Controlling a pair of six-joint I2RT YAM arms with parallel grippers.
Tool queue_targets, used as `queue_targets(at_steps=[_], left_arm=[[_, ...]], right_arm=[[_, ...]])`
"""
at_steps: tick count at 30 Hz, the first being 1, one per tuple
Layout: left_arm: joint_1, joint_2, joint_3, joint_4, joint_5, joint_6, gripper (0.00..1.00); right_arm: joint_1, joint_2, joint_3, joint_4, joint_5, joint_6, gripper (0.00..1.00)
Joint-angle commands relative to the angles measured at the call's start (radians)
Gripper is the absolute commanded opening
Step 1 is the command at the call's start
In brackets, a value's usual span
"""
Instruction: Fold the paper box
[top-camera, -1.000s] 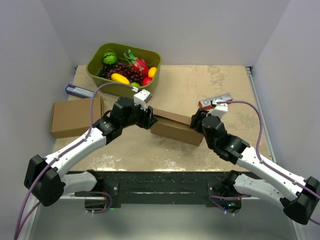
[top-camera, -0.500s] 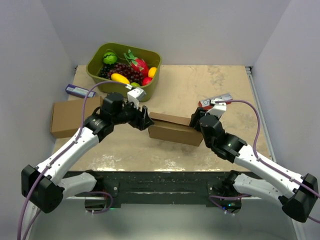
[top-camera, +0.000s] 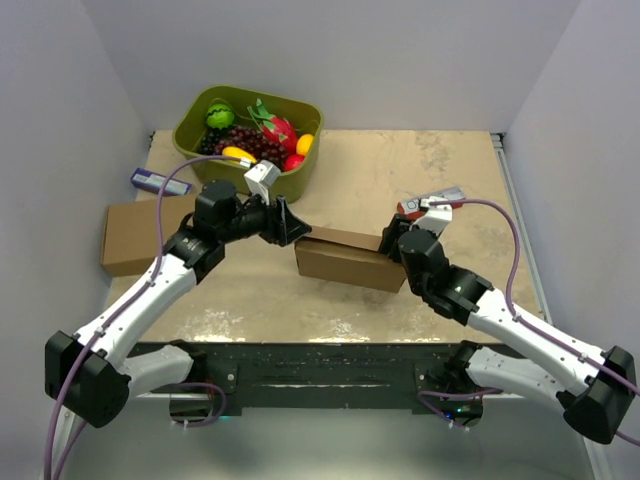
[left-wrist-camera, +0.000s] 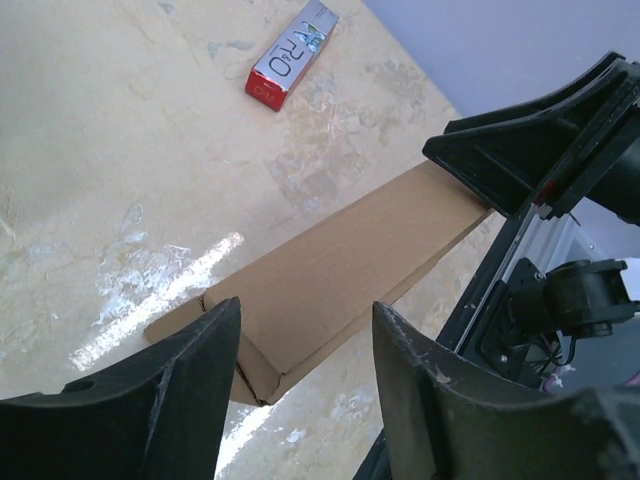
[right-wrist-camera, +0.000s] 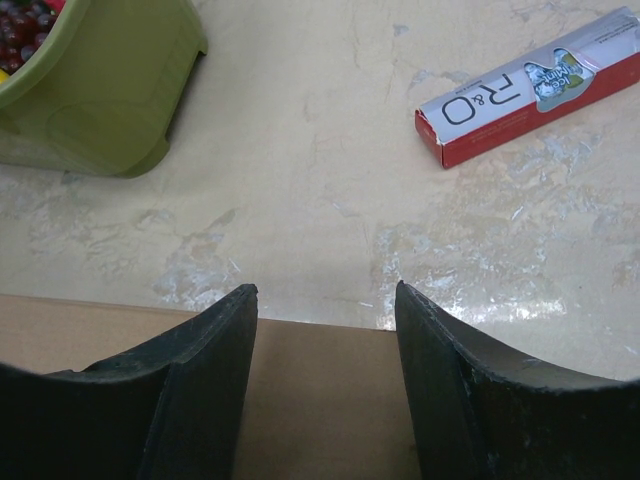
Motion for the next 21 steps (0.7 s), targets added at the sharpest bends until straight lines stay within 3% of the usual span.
queue_targets(at_steps=[1,3,6,9,15,21], left_arm=[[0.013,0.014,-0.032,0.110,-0.005,-0.057,0.54],[0.015,0.025,-0.052,0.110,-0.006,-0.052,0.49],[0.015,0.033,-0.087,0.110,-0.009,-0.044,0.31],[0.015,0.007,-0.131,0.105,-0.023,-0.034,0.21],[0.015,-0.004,-0.177,0.021,-0.069,0.026,0.14],[0.015,-0.016,-0.200,-0.025,-0.115,0.071,0.14]], right_arm=[[0.003,0.042,-0.038,-0.174,-0.039,0.034,0.61],[0.005,0.042,-0.040,-0.174,-0.039,0.032,0.61],[0.005,0.039,-0.038,-0.175,-0.038,0.032,0.61],[0.003,0.039,-0.035,-0.178,-0.036,0.032,0.61],[0.003,0.045,-0.027,-0.178,-0.035,0.025,0.61],[0.003,0.080,0.014,-0.198,-0.049,0.011,0.62]])
